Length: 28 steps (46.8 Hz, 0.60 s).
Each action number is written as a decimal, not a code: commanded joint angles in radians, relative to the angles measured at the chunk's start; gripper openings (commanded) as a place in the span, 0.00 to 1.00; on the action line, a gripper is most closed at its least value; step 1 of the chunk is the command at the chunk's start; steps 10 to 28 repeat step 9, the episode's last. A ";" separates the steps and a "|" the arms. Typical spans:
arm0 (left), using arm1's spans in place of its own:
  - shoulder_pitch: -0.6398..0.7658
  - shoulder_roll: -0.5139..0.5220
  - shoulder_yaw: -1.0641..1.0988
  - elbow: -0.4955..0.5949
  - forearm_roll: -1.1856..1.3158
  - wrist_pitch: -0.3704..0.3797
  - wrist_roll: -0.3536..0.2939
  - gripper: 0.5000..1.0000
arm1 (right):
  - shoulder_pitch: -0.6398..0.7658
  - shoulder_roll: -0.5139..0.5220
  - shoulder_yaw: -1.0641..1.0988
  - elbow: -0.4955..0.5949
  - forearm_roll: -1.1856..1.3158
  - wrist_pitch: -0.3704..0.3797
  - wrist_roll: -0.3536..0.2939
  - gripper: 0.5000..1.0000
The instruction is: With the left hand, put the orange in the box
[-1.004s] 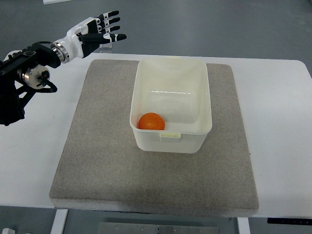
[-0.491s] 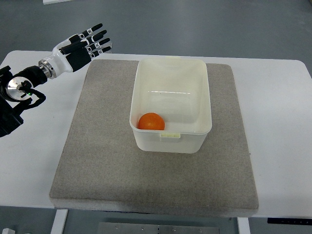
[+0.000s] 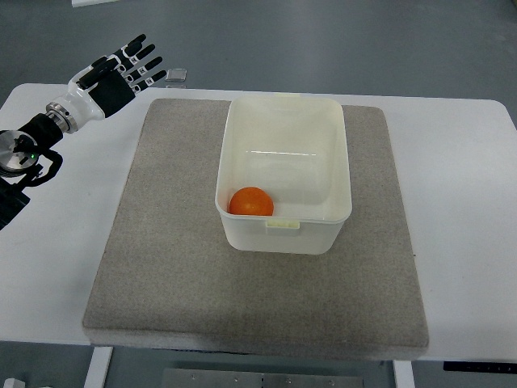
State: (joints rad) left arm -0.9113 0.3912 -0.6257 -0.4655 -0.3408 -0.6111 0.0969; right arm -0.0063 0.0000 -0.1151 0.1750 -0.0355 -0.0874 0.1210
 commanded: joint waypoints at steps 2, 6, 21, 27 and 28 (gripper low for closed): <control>0.006 0.000 -0.002 0.002 0.000 0.000 0.000 0.99 | -0.001 0.000 -0.001 0.000 -0.001 -0.002 0.000 0.86; 0.008 0.003 -0.002 0.002 0.000 0.000 0.000 0.99 | -0.003 0.000 -0.003 0.001 -0.001 -0.002 0.000 0.86; 0.009 0.005 -0.002 0.002 0.000 0.000 0.000 0.99 | -0.003 0.000 -0.005 0.003 -0.003 -0.002 0.002 0.86; 0.009 0.005 -0.002 0.002 0.000 0.000 0.000 0.99 | -0.003 0.000 -0.005 0.003 -0.003 -0.002 0.002 0.86; 0.009 0.005 -0.002 0.002 0.000 0.000 0.000 0.99 | -0.003 0.000 -0.005 0.003 -0.003 -0.002 0.002 0.86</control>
